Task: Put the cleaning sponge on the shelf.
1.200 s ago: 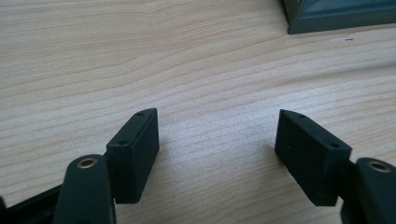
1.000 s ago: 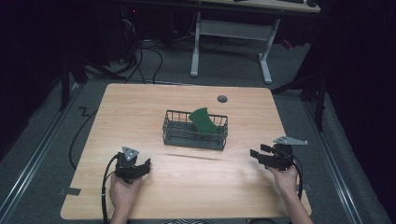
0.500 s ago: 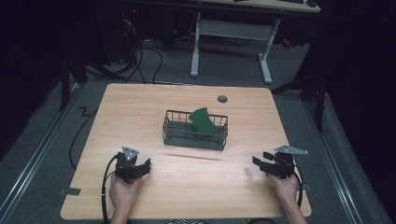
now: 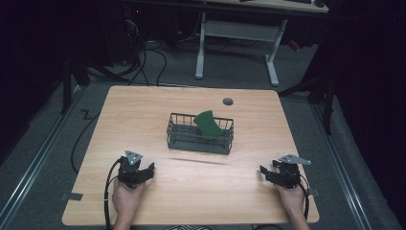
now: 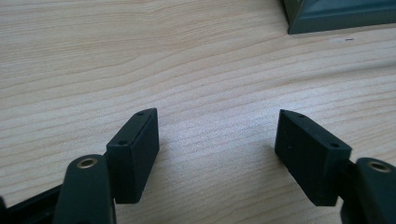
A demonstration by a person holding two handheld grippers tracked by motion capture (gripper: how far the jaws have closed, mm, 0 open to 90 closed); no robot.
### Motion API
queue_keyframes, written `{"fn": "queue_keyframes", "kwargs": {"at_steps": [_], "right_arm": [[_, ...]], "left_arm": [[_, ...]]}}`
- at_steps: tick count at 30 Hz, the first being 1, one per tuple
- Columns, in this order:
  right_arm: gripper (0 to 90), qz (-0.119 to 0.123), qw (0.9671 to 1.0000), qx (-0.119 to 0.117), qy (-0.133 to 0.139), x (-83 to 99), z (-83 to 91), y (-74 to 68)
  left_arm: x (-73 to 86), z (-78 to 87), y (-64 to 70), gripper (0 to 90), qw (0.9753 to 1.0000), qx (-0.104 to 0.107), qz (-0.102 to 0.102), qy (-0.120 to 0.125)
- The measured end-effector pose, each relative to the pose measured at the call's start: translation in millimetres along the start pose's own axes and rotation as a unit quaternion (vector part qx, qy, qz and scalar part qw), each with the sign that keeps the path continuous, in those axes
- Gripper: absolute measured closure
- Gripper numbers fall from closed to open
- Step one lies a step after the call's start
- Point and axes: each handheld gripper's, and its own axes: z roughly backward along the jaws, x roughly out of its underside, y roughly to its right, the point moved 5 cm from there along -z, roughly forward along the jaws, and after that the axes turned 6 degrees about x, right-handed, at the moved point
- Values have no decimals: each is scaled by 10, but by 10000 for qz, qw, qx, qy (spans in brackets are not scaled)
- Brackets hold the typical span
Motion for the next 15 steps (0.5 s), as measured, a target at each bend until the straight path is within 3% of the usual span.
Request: {"fn": "queue_keyframes", "kwargs": {"at_steps": [4, 7, 15], "right_arm": [[347, 62, 10000, 36, -50, 0, -11, -10], [329, 306, 9993, 172, -90, 2, -20, -48], [315, 271, 9994, 190, -96, 1, -24, -43]], "left_arm": [[0, 0, 0, 310, 10000, -1, 1, 1], [2, 2, 0, 310, 10000, -4, 7, 1], [4, 5, 0, 310, 10000, -10, 13, -2]]}}
